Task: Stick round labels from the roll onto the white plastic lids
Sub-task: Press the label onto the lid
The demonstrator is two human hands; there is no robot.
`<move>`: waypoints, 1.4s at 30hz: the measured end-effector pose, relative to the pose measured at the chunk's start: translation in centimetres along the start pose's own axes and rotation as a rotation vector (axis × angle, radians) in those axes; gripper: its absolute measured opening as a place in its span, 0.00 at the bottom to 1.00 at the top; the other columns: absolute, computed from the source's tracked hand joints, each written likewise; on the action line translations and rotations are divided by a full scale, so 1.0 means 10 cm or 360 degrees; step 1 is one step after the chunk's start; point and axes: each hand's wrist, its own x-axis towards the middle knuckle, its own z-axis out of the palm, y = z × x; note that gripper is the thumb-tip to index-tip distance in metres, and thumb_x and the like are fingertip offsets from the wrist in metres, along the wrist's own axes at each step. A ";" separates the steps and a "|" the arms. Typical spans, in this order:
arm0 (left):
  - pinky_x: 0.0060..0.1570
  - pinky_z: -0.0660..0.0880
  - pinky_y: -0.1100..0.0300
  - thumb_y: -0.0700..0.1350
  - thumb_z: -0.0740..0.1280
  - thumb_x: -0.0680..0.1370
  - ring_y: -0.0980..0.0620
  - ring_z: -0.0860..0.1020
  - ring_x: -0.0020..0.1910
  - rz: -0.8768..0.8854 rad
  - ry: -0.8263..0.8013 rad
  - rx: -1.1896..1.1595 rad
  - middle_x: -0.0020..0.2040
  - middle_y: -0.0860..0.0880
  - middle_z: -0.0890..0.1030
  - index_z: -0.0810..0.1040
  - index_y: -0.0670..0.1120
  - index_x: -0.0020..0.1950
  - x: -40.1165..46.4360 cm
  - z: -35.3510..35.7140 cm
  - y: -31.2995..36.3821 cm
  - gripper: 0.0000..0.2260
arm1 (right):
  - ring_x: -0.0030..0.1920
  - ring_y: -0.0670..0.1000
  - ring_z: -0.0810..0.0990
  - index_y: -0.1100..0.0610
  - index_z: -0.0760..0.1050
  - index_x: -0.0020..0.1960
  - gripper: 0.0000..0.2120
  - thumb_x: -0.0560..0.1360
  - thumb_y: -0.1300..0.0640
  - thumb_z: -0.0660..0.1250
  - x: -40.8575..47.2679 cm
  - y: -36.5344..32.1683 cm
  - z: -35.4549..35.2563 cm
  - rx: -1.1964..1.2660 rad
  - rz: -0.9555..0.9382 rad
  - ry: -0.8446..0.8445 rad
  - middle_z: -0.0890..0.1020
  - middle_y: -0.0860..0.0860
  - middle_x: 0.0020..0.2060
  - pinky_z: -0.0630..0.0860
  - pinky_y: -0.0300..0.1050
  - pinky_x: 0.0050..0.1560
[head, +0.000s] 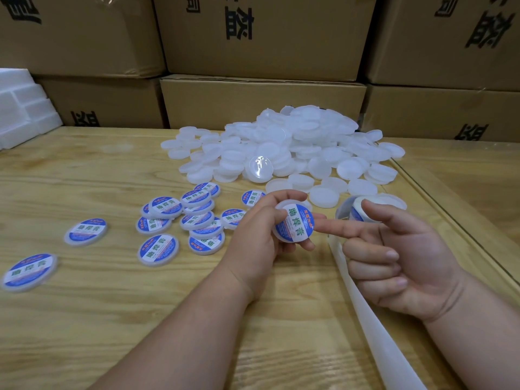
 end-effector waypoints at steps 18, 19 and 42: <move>0.43 0.69 0.50 0.42 0.57 0.69 0.43 0.80 0.33 0.0004 0.0089 0.0098 0.44 0.44 0.86 0.84 0.57 0.46 0.00 0.02 0.01 0.18 | 0.24 0.45 0.58 0.63 0.64 0.78 0.34 0.78 0.47 0.67 0.00 0.00 -0.02 -0.0003 -0.0028 0.0008 0.62 0.48 0.25 0.62 0.36 0.20; 0.44 0.69 0.49 0.41 0.57 0.69 0.43 0.80 0.33 0.0010 0.0095 0.0100 0.43 0.44 0.86 0.84 0.57 0.45 -0.01 0.03 0.01 0.18 | 0.24 0.45 0.58 0.63 0.64 0.78 0.34 0.78 0.47 0.67 0.00 0.00 -0.02 -0.0004 -0.0028 0.0003 0.62 0.48 0.25 0.62 0.36 0.20; 0.33 0.73 0.65 0.54 0.77 0.73 0.55 0.78 0.30 0.0116 0.0348 0.0415 0.41 0.51 0.86 0.82 0.58 0.51 -0.03 0.02 -0.01 0.09 | 0.25 0.46 0.55 0.58 0.72 0.74 0.34 0.72 0.45 0.72 -0.03 -0.01 -0.03 -0.0108 -0.0337 0.0225 0.65 0.47 0.24 0.56 0.38 0.20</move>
